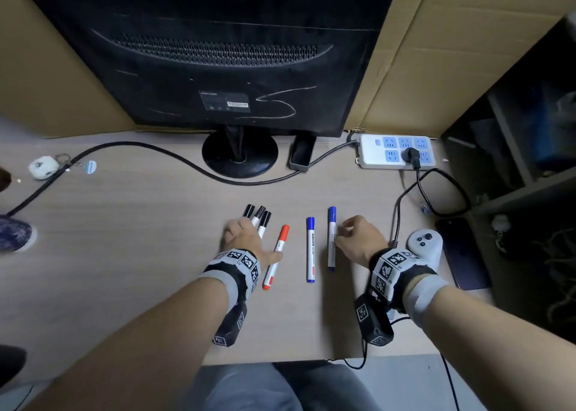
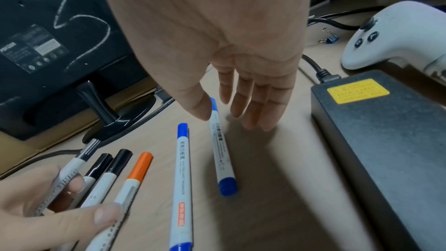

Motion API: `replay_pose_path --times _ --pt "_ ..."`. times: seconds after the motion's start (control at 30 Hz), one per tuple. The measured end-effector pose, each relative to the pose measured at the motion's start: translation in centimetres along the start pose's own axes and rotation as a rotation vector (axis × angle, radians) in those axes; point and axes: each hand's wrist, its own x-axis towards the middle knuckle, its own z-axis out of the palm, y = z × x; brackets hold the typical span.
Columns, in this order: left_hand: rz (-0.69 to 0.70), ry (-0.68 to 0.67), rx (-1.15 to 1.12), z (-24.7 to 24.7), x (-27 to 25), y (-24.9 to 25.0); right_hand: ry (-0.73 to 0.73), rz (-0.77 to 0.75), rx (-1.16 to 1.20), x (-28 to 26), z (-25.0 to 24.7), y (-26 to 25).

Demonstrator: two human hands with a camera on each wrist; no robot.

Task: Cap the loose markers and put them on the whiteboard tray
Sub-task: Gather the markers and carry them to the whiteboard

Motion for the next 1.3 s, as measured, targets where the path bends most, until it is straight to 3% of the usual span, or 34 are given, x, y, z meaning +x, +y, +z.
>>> replay_pose_path --times 0.2,0.4,0.77,1.0,1.2,1.3 --pt "-0.022 0.182 -0.032 -1.2 0.3 -0.2 -0.01 -0.004 0.004 0.3 0.0 -0.8" --pt "-0.095 -0.018 0.0 -1.2 0.7 -0.9 -0.071 0.139 0.011 0.3 0.8 -1.5" --pt "-0.127 0.148 -0.216 -3.1 -1.3 -5.6 -0.092 0.099 -0.16 -0.4 4.3 -5.5" --pt "-0.141 0.201 -0.261 -4.7 -3.4 -9.1 -0.068 0.053 -0.274 -1.8 9.4 -8.1" --pt "-0.101 0.153 -0.34 -4.8 -3.6 -10.9 -0.057 -0.055 -0.362 -1.9 10.4 -8.0" --pt "-0.019 0.095 -0.393 -5.5 -3.6 -11.5 -0.104 -0.028 -0.265 -2.6 9.5 -8.5"
